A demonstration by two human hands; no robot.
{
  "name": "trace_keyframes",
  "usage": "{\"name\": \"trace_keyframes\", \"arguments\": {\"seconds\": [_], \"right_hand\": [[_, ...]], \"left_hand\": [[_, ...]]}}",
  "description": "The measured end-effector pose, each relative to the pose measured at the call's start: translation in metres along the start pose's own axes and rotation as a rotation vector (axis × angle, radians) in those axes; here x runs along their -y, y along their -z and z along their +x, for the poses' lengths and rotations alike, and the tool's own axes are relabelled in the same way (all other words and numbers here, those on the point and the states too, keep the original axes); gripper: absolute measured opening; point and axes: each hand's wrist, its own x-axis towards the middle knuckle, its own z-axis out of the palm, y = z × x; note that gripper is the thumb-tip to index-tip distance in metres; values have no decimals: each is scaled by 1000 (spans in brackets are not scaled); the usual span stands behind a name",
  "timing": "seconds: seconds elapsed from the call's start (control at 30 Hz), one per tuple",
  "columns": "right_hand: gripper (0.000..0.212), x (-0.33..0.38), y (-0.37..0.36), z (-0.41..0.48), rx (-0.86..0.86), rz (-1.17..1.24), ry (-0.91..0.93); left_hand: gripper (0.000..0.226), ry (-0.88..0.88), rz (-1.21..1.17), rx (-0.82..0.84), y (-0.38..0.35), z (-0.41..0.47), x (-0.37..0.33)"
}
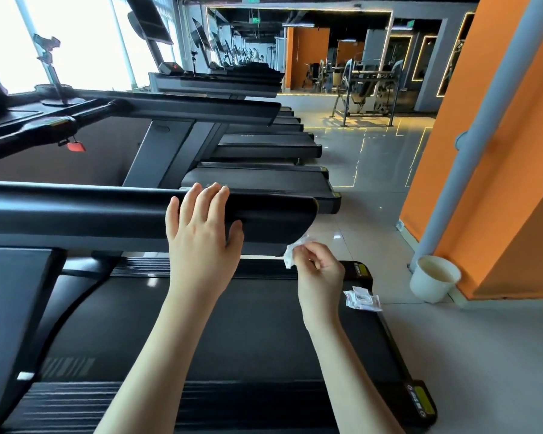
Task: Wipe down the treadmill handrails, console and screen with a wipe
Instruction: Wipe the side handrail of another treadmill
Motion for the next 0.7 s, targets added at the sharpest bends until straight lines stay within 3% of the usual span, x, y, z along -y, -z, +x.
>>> {"name": "trace_keyframes", "arguments": {"seconds": [0.27,0.4,0.57,0.7], "right_hand": [[25,-6,-2,-10,69,24,-91],[13,-17,4,-16,80,-2,-182],[12,-36,31,-17,-159,-126,-266],[11,-32,62,-19,-343,-85,-251]], "left_hand": [[54,-13,-53,5,0,-3,2],[48,-82,-165,-28,2,-14,-4],[28,-215,-365,0,-2,-38,-11],[30,-281,-449,212,-24,-59,-12]]}}
